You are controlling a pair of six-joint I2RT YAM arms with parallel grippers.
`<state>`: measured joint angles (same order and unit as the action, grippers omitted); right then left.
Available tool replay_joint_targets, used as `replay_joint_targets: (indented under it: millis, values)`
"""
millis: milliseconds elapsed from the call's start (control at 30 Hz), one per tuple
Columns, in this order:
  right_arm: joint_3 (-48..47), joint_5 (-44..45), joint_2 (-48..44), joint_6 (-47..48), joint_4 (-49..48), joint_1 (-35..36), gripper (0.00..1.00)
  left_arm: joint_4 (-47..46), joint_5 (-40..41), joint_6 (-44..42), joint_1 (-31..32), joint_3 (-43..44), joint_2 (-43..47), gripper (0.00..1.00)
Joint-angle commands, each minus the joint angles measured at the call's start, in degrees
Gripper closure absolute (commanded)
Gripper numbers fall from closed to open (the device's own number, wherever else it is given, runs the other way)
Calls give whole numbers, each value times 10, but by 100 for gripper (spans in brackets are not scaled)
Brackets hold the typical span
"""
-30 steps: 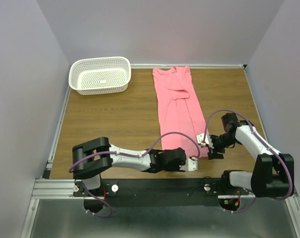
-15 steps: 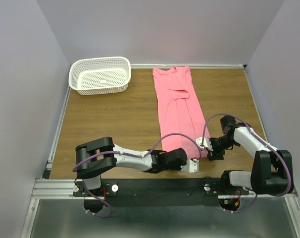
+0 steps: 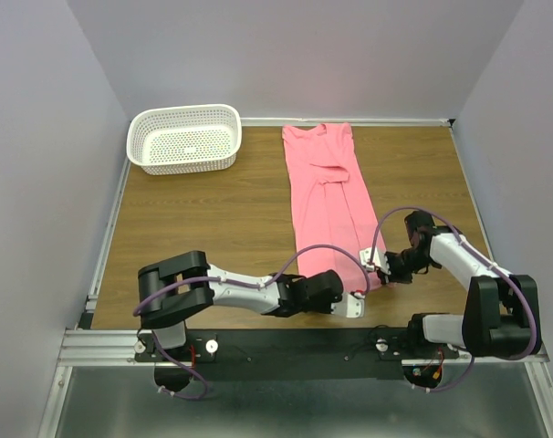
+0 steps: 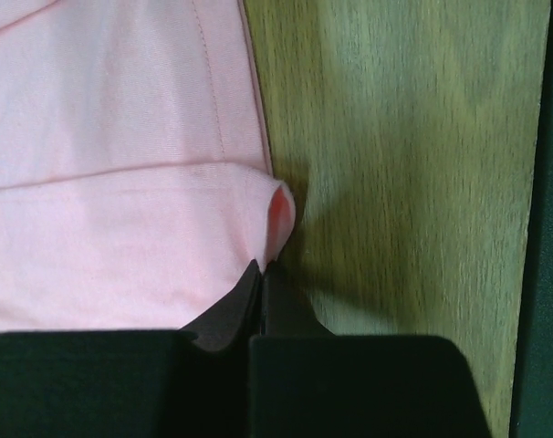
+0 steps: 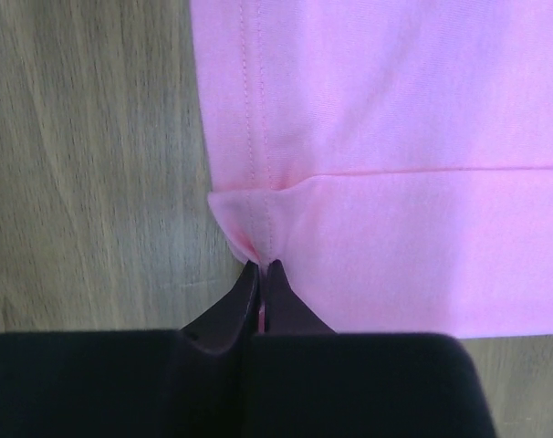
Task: Fold and stack the t-shirts
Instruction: Fold the tshirt
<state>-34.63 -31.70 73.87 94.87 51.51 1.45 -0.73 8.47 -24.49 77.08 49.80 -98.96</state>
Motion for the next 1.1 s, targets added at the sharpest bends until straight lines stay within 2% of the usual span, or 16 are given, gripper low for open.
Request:
replay_joint_targets:
  millis: [0,133,333,367,467,500,600,700,767,800,900,1067]
  values:
    - [-8,-5,6,-24,-10,3,99,20,-75,-21,-15,-17,30,100]
    - [-64,-34,10,-22,55,3,100,10,-106,-57,-50,-36,75,100]
    - [-176,-79,64,-98,48,2,99,-24,-137,-95,-146,-9,98,100]
    - [-196,-82,76,-133,34,2,99,-35,-142,-102,-175,9,94,100]
    - [-283,-84,142,-195,17,3,99,-43,-157,-129,-220,51,62,100]
    - [-307,-83,160,-215,-8,2,99,-45,-159,-136,-254,89,51,100]
    - [-401,-68,235,-290,-53,3,99,-31,-171,-155,-301,184,-9,100]
    - [-503,-56,322,-348,-73,3,99,-2,-185,-157,-369,290,-101,100]
    - [-549,-53,380,-377,-78,3,99,7,-189,-155,-389,339,-138,100]
    - [-588,-50,399,-384,-84,3,99,44,-192,-156,-395,386,-171,100]
    - [-647,-32,453,-418,-99,3,100,83,-190,-158,-416,445,-209,100]
    - [-719,-11,512,-455,-107,3,100,92,-192,-162,-427,463,-245,100]
